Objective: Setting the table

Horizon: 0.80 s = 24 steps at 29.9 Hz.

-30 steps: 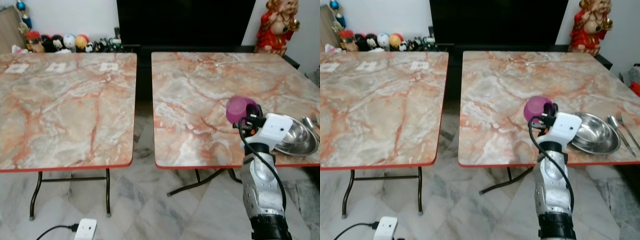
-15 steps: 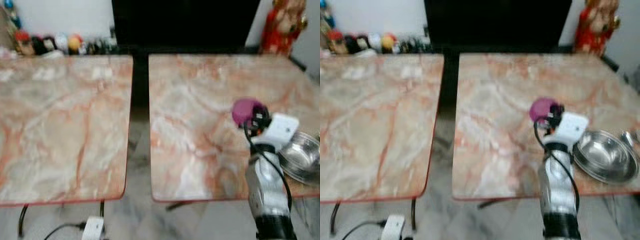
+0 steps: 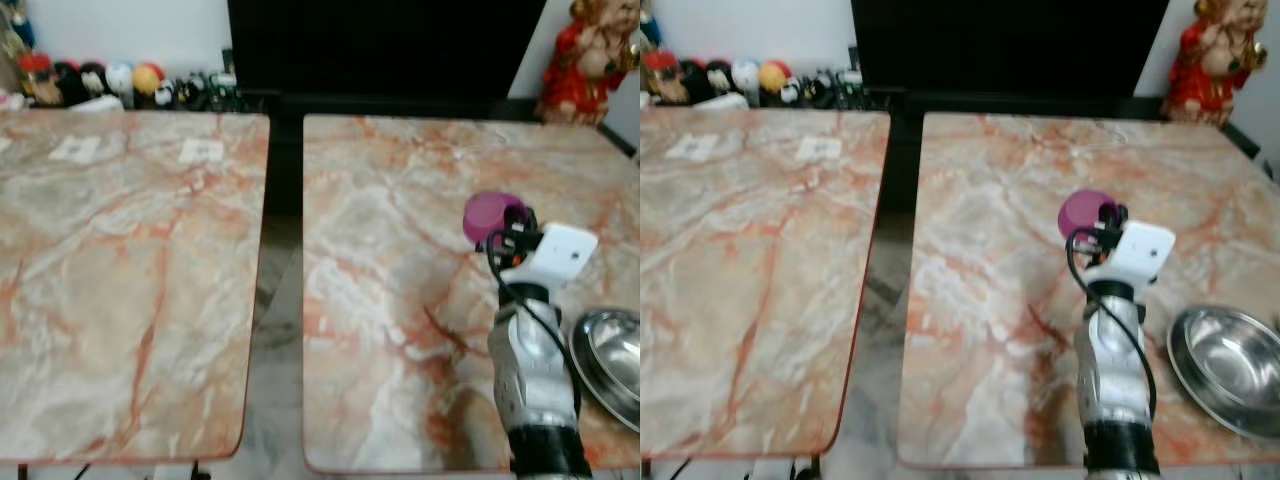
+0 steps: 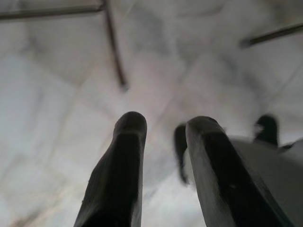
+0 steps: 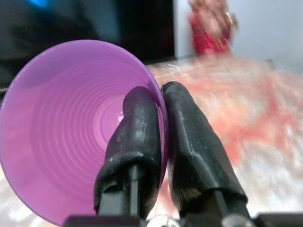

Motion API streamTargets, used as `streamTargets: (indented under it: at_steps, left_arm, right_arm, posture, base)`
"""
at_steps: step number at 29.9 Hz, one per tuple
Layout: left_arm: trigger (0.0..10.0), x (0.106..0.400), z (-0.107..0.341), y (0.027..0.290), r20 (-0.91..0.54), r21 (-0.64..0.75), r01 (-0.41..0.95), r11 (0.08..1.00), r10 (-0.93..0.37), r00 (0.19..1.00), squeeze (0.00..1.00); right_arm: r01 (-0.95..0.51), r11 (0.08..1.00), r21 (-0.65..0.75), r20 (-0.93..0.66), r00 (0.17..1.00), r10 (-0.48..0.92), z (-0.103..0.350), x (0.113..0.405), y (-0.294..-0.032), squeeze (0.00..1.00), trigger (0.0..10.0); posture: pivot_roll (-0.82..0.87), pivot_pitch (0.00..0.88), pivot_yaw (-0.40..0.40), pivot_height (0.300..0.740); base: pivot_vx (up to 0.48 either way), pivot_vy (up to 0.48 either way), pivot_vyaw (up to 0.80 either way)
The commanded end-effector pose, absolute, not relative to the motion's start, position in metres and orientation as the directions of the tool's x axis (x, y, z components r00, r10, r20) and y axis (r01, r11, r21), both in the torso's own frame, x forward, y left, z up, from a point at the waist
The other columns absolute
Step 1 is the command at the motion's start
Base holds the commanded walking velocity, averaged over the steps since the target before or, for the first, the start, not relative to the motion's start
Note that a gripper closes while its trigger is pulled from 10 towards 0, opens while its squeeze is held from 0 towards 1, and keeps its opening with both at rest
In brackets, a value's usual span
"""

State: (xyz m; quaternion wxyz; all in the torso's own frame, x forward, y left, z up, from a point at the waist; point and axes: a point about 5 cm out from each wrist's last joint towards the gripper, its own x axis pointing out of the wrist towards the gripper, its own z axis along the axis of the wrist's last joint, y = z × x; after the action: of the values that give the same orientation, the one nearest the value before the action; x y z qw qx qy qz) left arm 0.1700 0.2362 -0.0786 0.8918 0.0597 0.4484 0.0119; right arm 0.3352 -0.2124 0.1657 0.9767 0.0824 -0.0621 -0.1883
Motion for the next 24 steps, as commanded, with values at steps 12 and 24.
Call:
streamTargets:
  at_steps: [12,24]
  left_arm:
    - [10.0,0.169,-0.08,0.235,-0.807,0.103,0.022,0.994,0.071,0.587,0.0]
    - [10.0,0.166,-0.08,0.24,-0.808,0.1,0.017,0.995,0.072,0.585,0.0]
  right_arm:
    - [0.48,0.814,0.326,-0.148,0.877,-0.458,0.175,0.337,-0.233,0.0,10.0]
    - [0.513,0.739,0.437,-0.344,0.854,-0.389,0.155,0.338,-0.23,0.0,10.0]
  posture:
    - [0.06,0.017,-0.047,0.74]
    - [0.06,0.014,-0.052,0.74]
  base:
    - [0.0,0.0,0.0]
    - [0.0,0.0,0.0]
